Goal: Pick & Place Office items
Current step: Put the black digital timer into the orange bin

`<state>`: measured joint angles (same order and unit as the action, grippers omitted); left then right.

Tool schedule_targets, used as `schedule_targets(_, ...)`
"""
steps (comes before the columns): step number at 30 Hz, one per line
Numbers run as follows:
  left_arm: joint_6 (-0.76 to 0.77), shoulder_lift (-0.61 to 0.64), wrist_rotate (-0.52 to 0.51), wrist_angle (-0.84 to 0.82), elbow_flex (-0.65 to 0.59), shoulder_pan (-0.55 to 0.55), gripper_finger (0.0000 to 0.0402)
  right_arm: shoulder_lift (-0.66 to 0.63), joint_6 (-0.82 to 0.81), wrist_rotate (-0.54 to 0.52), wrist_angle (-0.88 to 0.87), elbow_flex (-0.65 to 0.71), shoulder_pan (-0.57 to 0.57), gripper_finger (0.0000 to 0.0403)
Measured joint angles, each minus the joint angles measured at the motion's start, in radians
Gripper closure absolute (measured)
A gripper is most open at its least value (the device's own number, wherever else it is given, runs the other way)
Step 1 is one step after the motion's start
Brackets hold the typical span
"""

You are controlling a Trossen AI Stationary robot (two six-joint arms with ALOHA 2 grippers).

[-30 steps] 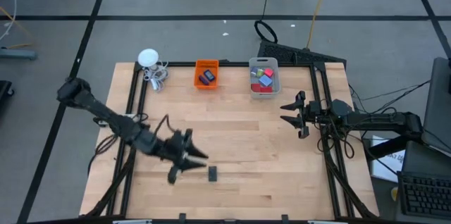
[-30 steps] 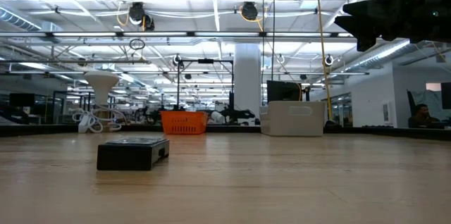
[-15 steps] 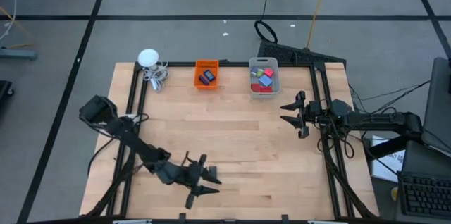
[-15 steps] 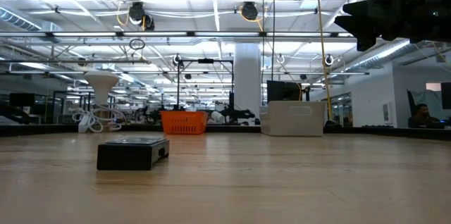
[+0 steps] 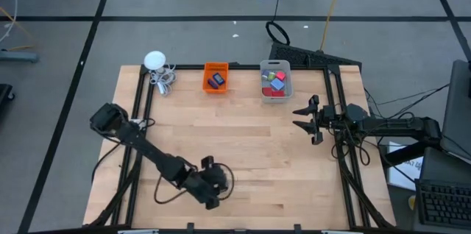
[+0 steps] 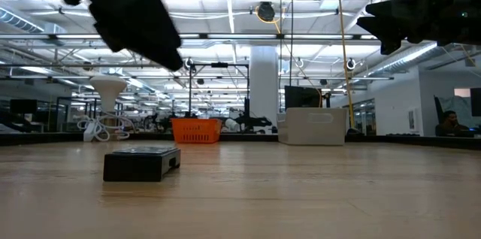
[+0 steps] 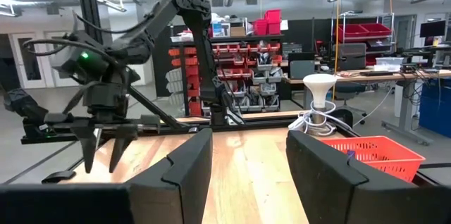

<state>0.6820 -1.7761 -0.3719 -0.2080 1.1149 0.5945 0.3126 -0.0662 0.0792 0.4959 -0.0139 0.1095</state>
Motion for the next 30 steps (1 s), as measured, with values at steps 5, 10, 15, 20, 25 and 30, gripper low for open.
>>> schedule_targets(5,-0.011,-0.074,0.016,-0.080,0.067,-0.021,0.0180,0.000,0.000,0.000,-0.003,0.000,0.000,0.0232)
schedule_targets(10,-0.055,-0.133,0.091,-0.075,0.072,-0.038,0.0118,0.003,0.000,0.000,-0.002,0.000,0.000,0.0232)
schedule_targets(15,-0.056,-0.165,0.095,-0.095,0.072,-0.036,0.0097,0.005,0.000,0.000,-0.001,0.000,0.000,0.0232)
schedule_targets(20,-0.060,-0.171,0.076,-0.212,0.076,-0.030,0.0110,0.005,0.000,0.000,0.000,0.000,0.000,0.0232)
schedule_targets(25,-0.042,-0.159,0.021,-0.389,0.074,-0.032,0.0132,0.005,0.000,0.000,0.000,0.000,0.000,0.0232)
schedule_targets(30,0.004,-0.126,0.017,-0.535,0.070,-0.032,0.0153,0.005,0.000,0.000,0.000,0.000,0.000,0.0232)
